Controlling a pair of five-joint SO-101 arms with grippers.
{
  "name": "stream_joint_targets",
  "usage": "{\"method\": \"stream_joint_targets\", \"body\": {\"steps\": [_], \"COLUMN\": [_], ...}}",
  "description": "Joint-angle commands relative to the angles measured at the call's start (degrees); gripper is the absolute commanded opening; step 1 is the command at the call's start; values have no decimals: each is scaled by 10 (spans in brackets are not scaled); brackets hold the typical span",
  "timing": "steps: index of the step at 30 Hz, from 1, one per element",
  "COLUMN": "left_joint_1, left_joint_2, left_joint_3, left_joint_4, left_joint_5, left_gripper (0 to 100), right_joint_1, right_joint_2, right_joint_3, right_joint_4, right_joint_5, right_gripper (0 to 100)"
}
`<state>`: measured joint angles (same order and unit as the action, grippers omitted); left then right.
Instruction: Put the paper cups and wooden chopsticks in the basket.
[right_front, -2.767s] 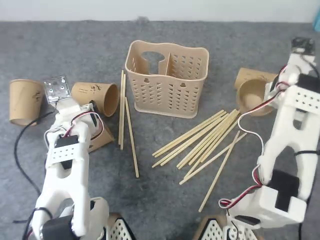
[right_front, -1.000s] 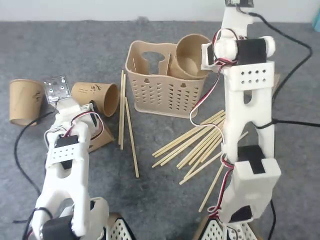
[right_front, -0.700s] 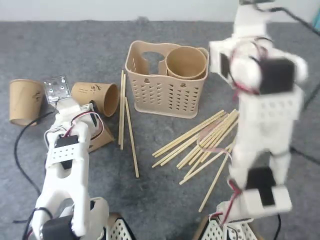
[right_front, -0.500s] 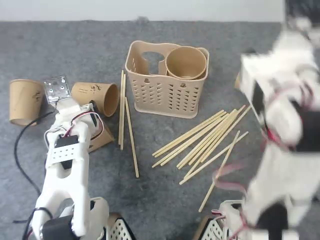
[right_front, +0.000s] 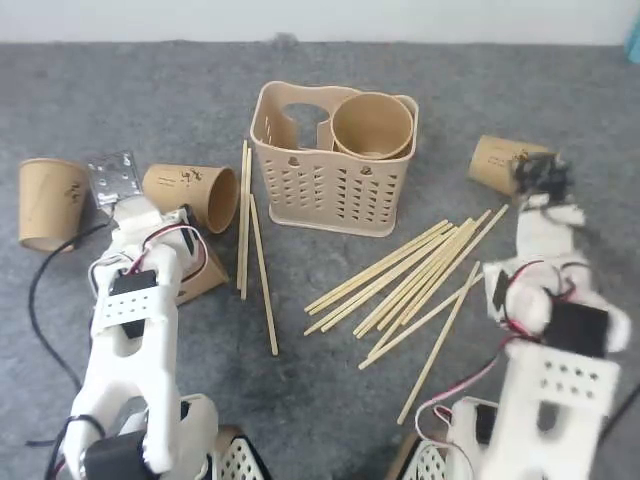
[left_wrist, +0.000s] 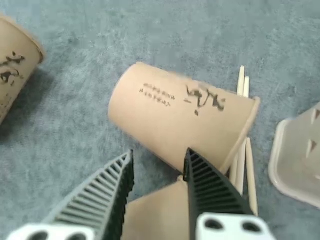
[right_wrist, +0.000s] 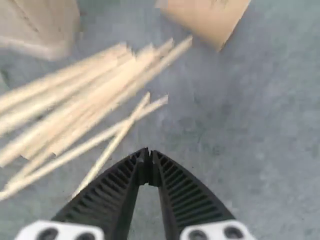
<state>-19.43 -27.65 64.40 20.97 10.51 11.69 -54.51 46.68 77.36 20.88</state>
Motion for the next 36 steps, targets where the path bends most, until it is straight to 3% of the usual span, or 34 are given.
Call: {"method": "stream_joint_targets", "body": {"steps": [1,7,13,17,28,36], "left_joint_1": [-4,5,96,133,140,164], "left_joint_2": [-81,-280,-378,-309,-31,30], "left_joint_3": [-47,-82,-97,-123,-246,-247], "left_joint_4": [89,249,324,332,335,361], "left_joint_5": [-1,-1,-24,-18,-14,-13], "left_gripper": [155,131,37,37,10,11], "right_joint_1": [26,26,27,35,56,57], "right_joint_2": [-20,-20,-20,-20,-20,-20], "right_joint_3": [153,292,309,314,314,314], "right_joint_4": [-112,-227,-245,-245,-247,-244], "right_joint_5": [18,15,14,18,18,18], "right_gripper": [8,8,8,8,8,8]}}
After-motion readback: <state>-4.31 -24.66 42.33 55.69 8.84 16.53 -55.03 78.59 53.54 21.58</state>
